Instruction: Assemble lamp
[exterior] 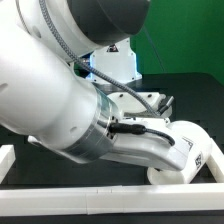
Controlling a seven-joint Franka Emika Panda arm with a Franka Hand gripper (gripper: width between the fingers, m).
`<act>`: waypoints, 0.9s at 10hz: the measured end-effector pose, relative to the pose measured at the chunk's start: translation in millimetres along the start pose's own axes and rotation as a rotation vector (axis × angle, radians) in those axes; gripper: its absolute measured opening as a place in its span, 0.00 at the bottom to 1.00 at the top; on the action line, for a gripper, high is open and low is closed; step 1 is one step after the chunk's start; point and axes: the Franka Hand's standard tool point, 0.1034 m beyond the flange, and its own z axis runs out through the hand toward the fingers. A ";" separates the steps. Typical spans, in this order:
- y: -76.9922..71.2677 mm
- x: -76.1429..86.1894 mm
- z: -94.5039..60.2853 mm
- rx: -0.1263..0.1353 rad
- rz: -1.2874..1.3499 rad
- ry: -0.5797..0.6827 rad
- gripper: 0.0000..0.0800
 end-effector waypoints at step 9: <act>8.8 4.6 27.1 0.049 0.017 -0.051 0.87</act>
Offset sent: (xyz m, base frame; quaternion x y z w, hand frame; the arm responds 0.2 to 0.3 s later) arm -0.0138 0.0095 -0.0144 0.0432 -0.0477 0.0106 0.9979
